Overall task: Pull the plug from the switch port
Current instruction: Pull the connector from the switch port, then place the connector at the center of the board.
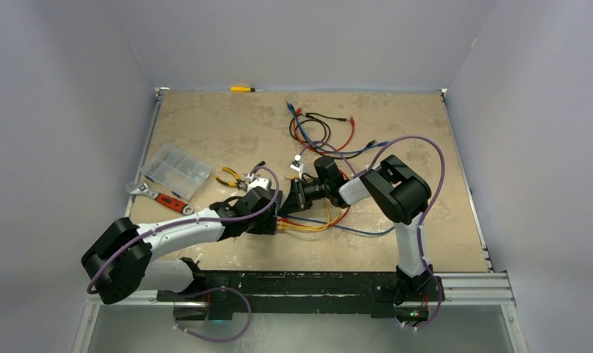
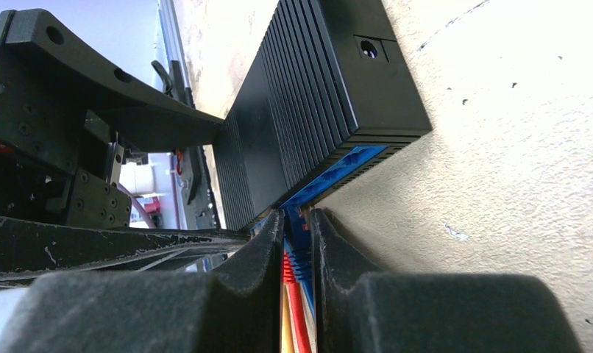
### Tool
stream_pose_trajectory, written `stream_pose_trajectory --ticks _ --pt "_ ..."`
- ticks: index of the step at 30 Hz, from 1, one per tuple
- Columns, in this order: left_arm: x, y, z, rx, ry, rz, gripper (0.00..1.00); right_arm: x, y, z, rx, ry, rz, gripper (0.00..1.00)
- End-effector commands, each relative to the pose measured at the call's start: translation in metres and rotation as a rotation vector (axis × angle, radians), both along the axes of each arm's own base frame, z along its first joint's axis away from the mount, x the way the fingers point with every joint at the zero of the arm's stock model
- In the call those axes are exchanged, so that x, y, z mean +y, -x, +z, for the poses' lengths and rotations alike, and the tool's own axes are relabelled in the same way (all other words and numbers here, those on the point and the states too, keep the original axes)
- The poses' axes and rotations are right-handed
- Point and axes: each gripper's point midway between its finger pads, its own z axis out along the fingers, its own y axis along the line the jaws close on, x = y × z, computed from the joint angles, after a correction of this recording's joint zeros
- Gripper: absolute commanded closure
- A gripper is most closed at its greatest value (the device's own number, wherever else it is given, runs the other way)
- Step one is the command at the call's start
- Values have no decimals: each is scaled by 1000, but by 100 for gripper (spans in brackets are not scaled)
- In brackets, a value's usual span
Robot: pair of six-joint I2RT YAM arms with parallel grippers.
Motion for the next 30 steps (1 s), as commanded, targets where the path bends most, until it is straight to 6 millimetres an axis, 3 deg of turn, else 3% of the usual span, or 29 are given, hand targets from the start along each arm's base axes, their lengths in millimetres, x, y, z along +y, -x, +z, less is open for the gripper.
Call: stream_pose_trajectory --ticks 1,13,30 --pt "11 2 -8 4 -34 22 100 -6 12 -22 15 82 -8 100" --pt "37 3 -13 4 -118 134 100 -25 23 -16 -12 129 -14 100" --pt "46 3 -14 7 -142 168 100 -47 26 -16 -20 159 -35 100"
